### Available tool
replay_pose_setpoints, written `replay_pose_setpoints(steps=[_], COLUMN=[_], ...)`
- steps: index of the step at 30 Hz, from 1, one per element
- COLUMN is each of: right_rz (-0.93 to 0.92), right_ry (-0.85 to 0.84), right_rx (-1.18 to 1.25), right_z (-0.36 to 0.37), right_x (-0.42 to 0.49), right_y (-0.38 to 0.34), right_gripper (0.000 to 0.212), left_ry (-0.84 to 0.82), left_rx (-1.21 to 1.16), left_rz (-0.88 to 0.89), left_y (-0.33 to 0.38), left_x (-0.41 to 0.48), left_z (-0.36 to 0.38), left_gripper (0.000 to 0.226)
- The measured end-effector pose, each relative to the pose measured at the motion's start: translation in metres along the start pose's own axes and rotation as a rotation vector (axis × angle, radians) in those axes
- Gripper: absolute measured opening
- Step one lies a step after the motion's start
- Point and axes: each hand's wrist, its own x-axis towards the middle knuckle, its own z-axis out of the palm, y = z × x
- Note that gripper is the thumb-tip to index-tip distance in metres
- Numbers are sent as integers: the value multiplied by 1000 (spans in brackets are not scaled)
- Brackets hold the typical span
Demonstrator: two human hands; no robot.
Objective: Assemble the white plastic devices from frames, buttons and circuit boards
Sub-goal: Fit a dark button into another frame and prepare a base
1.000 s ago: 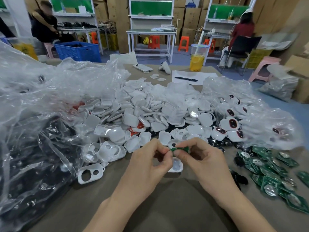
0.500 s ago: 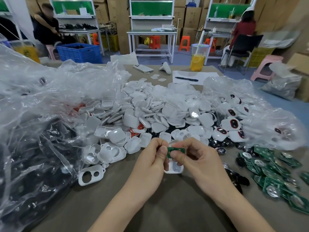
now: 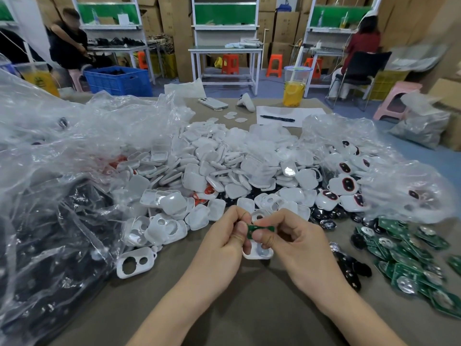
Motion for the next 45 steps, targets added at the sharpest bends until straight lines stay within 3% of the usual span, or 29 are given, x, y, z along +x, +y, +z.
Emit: replay_pose_setpoints(steps=[13, 18, 20, 23, 29, 33, 39, 45], right_rz=[3, -32, -30, 0, 17, 47, 44, -33], right_ry=[-3, 31, 59, 96, 102, 108, 98, 18], right_rx=[58, 123, 184, 270, 243, 251, 260, 202], right_z=[0, -2, -3, -5, -9, -9, -6, -7], right_x=[2, 5, 5, 7, 7, 8, 7, 4], right_y=[-6, -8, -9, -9, -8, -10, -12, -10], right_gripper=[25, 15, 14, 17, 26, 26, 14, 30], left_ry=[-13, 162, 298, 453, 539, 502, 246, 192], left_rx=[-78, -115, -6, 353, 621, 567, 441, 413], left_rz=[28, 17, 24, 68, 121, 211, 246, 264], left_y=[5, 5, 0, -6, -9, -5, -1, 0], left_x=[-1, 6, 8, 8, 7, 4, -1, -1], left_z=[1, 0, -8, -19, -25, -19, -10, -9], left_gripper=[20, 23, 21, 16, 34, 31, 22, 14])
